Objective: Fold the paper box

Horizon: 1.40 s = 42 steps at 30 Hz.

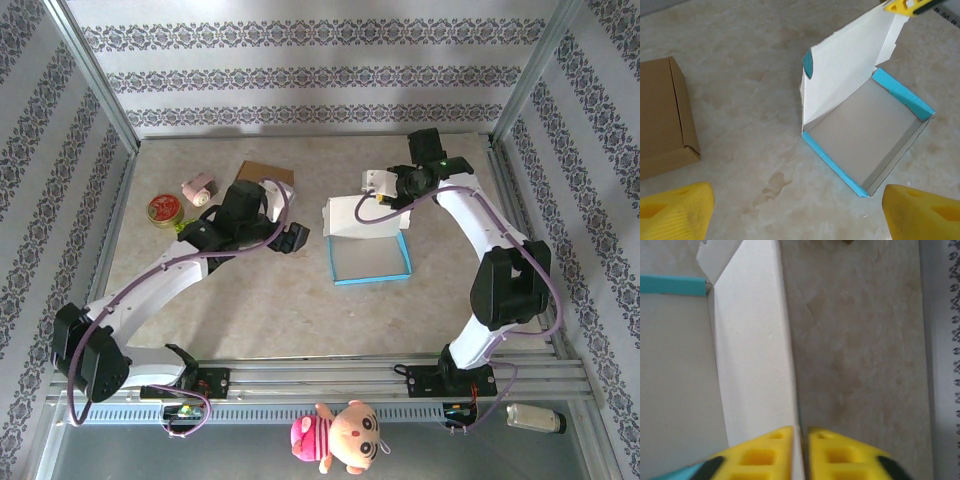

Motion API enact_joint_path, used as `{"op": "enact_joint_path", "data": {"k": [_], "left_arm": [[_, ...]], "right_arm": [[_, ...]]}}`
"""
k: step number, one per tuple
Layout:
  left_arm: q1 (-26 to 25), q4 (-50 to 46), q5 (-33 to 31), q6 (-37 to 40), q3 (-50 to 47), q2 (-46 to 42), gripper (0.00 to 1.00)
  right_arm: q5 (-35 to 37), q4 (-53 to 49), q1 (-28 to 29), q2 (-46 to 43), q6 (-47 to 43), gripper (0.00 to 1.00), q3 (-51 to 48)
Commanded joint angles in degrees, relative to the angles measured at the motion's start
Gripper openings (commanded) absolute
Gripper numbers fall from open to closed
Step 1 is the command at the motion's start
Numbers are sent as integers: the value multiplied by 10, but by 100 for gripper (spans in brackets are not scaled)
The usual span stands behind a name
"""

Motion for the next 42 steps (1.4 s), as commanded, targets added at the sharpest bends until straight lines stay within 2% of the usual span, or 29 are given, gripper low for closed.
{"op": "enact_joint_path", "data": {"k": [1,5,16,28,33,39,42], "left_arm": [[6,-2,-19,-19,16,27,88],[9,20,-18,-13,9,46,88],[33,116,0,50,-3,121,87],[56,206,-48,105,-13,164,80],[56,231,-64,124,-23,150,74],[56,223,-38,132,-4,153,52],[56,204,-9,136,15,167,51]], "right_arm": [[3,-3,15,-13,8,8,-10],[15,7,26,-28,10,0,-19],[108,155,96,-95,39,0,-87],[140,188,135,-104,43,0,-117],[147,189,135,-100,40,0,-117],[142,189,136,-96,38,0,-111],[141,188,137,-95,37,0,-110]]}}
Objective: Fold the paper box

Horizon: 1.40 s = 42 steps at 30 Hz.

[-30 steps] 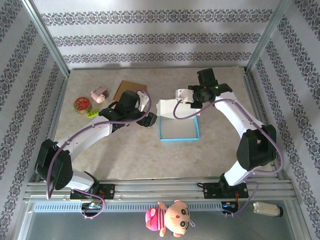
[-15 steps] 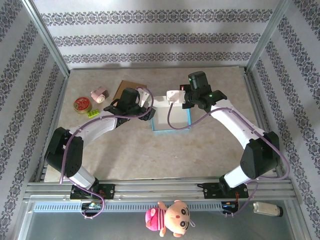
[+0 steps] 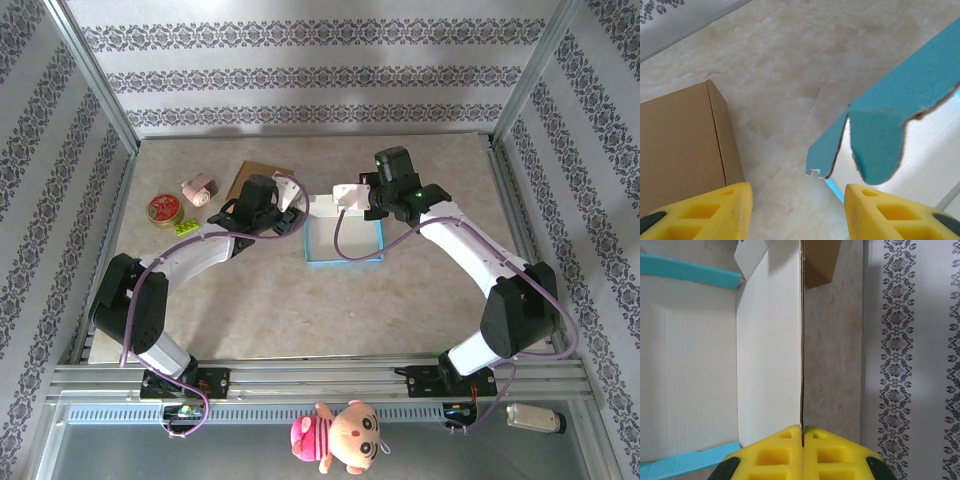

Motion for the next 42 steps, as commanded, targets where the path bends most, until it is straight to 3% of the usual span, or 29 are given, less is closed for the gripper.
{"op": "enact_joint_path", "data": {"k": [1,6,16,19,23,25,28,32,42], "left_arm": [[7,-8,35,16,36,12,51],[6,-14,42,12,53,25,50],[7,-33,27,12,64,30,11],[6,-28,10,12,60,30,6],[6,-6,2,17,48,25,4],[7,-2,0,19,48,24,3],[6,4,6,22,50,25,3],[6,0,9,23,59,33,3],[6,-3,8,8,67,40,3]], "right_arm": [[2,7,6,-3,6,0,4],[-1,7,7,-3,6,0,3],[1,9,9,-4,17,0,-1],[4,10,17,-17,71,23,-14],[-18,8,11,-66,236,64,-43],[-24,8,-3,-92,306,76,-68],[-20,15,-33,-120,376,86,-107],[14,13,-75,-122,450,85,-121],[-8,1,-76,-76,490,53,-93]]}}
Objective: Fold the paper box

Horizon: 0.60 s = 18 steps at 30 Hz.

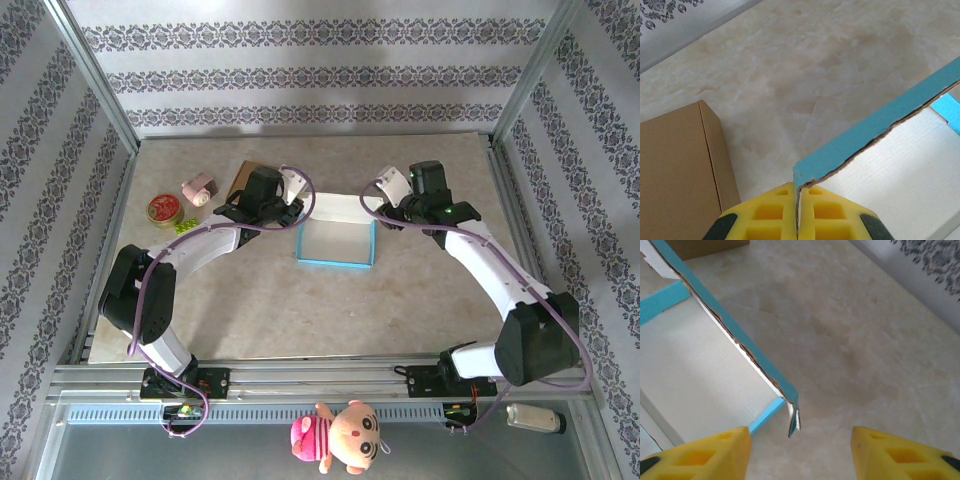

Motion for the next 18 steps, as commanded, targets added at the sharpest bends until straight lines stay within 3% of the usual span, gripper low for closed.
{"op": "enact_joint_path", "data": {"k": [1,4,12,15,18], "left_arm": [[5,8,-5,-2,16,1,3],[5,8,-8,-4,13,-3,3],[6,8,-11,-10,16,-2,3],[5,15,-12,-31,13,1,3],[2,31,-14,-74,3,2,3]], "right_arm": [[-9,-5,9,22,26,52,20],[1,-2,13,41,24,51,21],[43,16,23,69,23,29,25],[50,18,26,74,37,14,24],[60,19,30,76,93,11,25]]}}
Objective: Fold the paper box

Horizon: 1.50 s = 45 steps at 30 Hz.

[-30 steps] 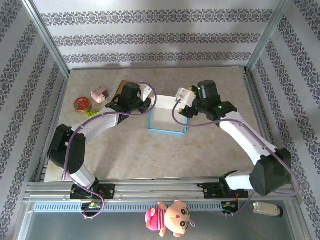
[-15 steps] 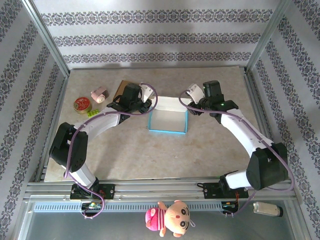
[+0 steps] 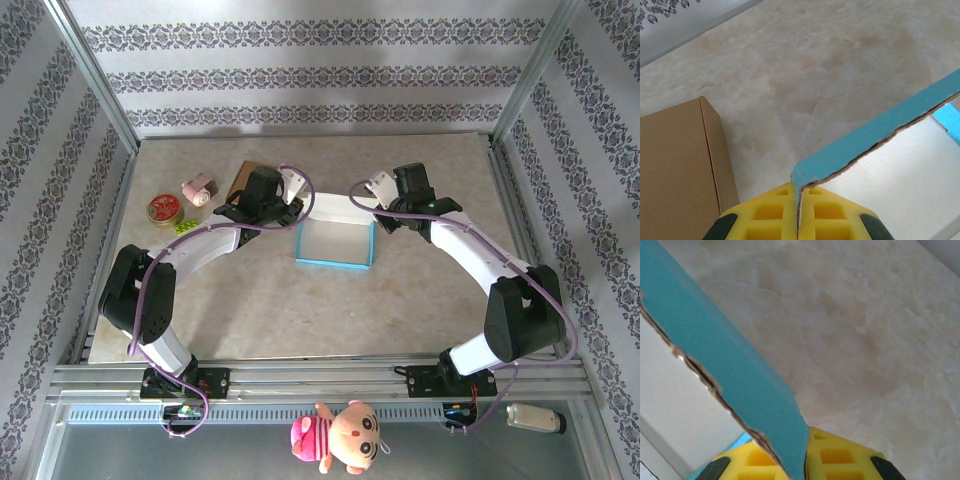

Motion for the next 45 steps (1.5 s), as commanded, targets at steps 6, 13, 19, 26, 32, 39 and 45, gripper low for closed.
{"op": "enact_joint_path", "data": {"k": [6,13,19,26,32,39,45], "left_arm": [[-4,68,-31,-160,-22,0,3],[-21,104,-71,-286,-49,-11,1],[-32,192,-77,-369,-106,-30,1],[-61,246,-88,-414,-160,-44,0],[-70,271,-96,-443,-209,-62,0],[-76,285,-79,-474,-248,-64,0],[-82,312,-67,-498,-277,-50,0]], "right_arm": [[67,47,33,-1,224,3,1],[79,98,57,8,367,1,-21],[99,162,73,-4,417,0,-74],[113,220,89,-51,448,0,-160],[121,243,97,-82,459,0,-213],[129,257,107,-98,459,0,-255],[135,273,114,-105,459,0,-279]]}}
